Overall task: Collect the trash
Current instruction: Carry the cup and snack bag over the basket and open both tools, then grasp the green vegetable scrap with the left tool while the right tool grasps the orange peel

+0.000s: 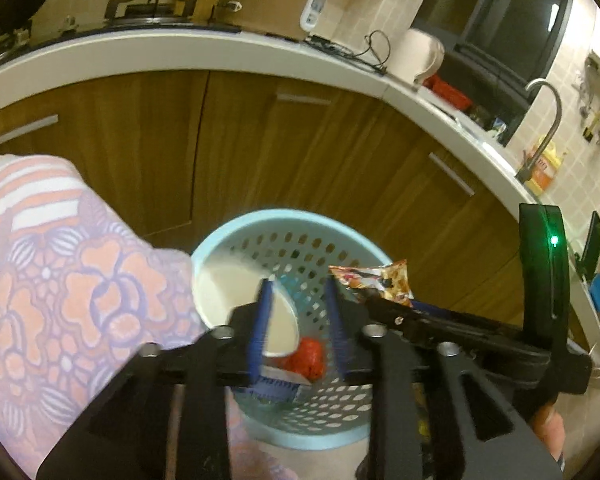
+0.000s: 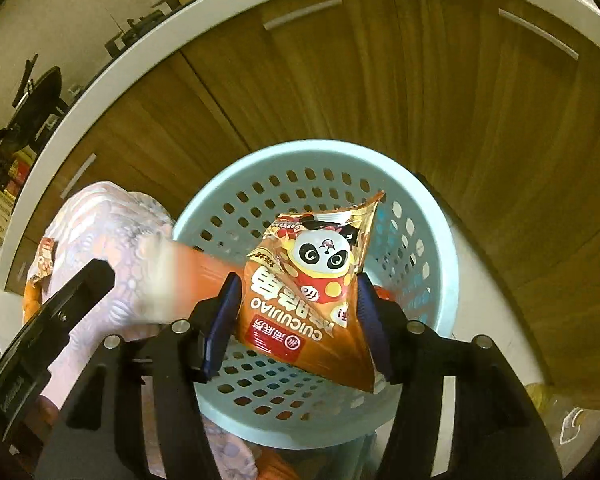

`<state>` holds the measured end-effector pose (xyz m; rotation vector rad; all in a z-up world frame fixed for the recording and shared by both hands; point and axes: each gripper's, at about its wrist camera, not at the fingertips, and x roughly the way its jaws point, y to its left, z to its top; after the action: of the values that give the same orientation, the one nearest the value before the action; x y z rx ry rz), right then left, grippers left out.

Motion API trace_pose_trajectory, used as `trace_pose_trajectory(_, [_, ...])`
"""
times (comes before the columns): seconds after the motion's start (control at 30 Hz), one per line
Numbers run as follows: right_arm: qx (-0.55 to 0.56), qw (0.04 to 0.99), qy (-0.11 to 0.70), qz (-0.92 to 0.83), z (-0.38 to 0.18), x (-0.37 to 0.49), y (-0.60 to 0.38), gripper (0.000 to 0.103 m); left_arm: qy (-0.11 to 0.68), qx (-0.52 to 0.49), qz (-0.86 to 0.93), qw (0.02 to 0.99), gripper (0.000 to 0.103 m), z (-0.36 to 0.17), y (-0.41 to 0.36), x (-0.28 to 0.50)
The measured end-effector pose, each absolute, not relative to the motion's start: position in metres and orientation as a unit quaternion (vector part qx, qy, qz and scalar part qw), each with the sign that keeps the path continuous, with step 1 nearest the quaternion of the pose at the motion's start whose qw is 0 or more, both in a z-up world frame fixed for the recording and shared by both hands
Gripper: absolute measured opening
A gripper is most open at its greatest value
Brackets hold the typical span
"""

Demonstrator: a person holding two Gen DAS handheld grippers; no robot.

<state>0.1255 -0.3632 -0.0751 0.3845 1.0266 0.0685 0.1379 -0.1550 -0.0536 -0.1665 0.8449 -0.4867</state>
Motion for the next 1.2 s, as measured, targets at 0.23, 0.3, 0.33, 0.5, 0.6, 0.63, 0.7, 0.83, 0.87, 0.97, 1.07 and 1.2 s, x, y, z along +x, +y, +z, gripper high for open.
trace_pose_trajectory(0.23, [0.184, 0.854, 0.486, 0.037, -0.075, 0.125, -0.362, 0.057, 0.411, -0.083, -0.23, 0.878, 0.031, -0.057, -0.147, 0.137])
trace_pose_trajectory(0.3, [0.178, 0.856, 0.483, 0.038, -0.073, 0.124, -0.36, 0.064, 0.407, -0.084, -0.23, 0.88, 0.031, -0.055, -0.143, 0.133])
trace_pose_trajectory(0.33, [0.173, 0.858, 0.481, 0.037, -0.071, 0.124, -0.358, 0.065, 0.404, -0.085, -0.229, 0.882, 0.031, -0.053, -0.14, 0.131])
trace_pose_trajectory(0.5, [0.161, 0.866, 0.471, 0.04, -0.062, 0.119, -0.347, 0.068, 0.388, -0.089, -0.219, 0.891, 0.031, -0.043, -0.126, 0.121])
trace_pose_trajectory(0.6, [0.155, 0.872, 0.461, 0.049, -0.053, 0.116, -0.336, 0.068, 0.376, -0.099, -0.206, 0.898, 0.031, -0.035, -0.11, 0.111])
trace_pose_trajectory(0.63, [0.153, 0.875, 0.455, 0.054, -0.049, 0.115, -0.33, 0.068, 0.371, -0.102, -0.201, 0.901, 0.031, -0.032, -0.104, 0.108])
trace_pose_trajectory(0.7, [0.144, 0.883, 0.441, 0.065, -0.039, 0.112, -0.316, 0.068, 0.363, -0.108, -0.192, 0.905, 0.031, -0.027, -0.093, 0.103])
trace_pose_trajectory(0.83, [0.119, 0.898, 0.414, 0.093, -0.018, 0.106, -0.28, 0.068, 0.342, -0.127, -0.163, 0.917, 0.031, -0.013, -0.054, 0.087])
trace_pose_trajectory(0.87, [0.113, 0.9, 0.409, 0.104, -0.013, 0.105, -0.27, 0.068, 0.338, -0.131, -0.154, 0.919, 0.031, -0.01, -0.046, 0.084])
trace_pose_trajectory(0.97, [0.094, 0.903, 0.395, 0.141, 0.001, 0.101, -0.233, 0.068, 0.323, -0.143, -0.117, 0.928, 0.031, -0.001, -0.01, 0.07])
trace_pose_trajectory(1.07, [0.074, 0.903, 0.386, 0.173, 0.009, 0.098, -0.195, 0.068, 0.312, -0.162, -0.081, 0.933, 0.031, 0.005, 0.027, 0.056])
trace_pose_trajectory(1.2, [0.042, 0.897, 0.381, 0.22, 0.016, 0.092, -0.143, 0.068, 0.3, -0.165, -0.013, 0.94, 0.039, 0.011, 0.081, 0.035])
